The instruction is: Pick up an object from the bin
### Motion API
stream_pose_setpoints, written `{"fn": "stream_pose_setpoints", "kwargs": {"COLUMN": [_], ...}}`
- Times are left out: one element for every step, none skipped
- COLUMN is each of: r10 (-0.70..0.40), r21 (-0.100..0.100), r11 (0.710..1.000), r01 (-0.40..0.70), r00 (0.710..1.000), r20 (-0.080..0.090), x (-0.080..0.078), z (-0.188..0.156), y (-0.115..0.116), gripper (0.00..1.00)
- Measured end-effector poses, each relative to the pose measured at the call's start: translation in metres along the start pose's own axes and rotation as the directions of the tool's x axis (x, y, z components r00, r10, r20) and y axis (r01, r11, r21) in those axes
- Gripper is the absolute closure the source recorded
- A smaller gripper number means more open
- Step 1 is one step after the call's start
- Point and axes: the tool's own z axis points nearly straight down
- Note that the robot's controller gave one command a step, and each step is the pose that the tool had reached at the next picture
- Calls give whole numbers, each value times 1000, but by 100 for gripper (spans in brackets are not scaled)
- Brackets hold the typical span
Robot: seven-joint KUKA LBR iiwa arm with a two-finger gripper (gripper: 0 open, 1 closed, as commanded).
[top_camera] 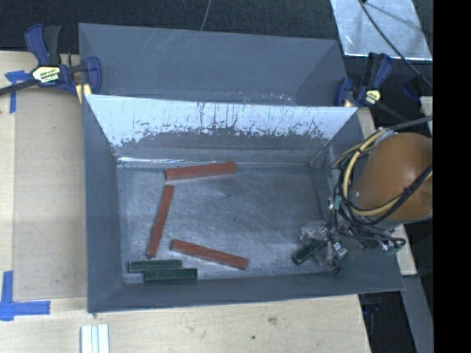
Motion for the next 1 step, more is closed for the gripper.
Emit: {"fn": "stream_pose_setpoints", "kwargs": {"r10": [-1], "r21": [0], "r11": [1000], "r01": [1], "r00": [1000], "r20": [0], "x": [0], "z": [0], "y": [0], "gripper": [100]}}
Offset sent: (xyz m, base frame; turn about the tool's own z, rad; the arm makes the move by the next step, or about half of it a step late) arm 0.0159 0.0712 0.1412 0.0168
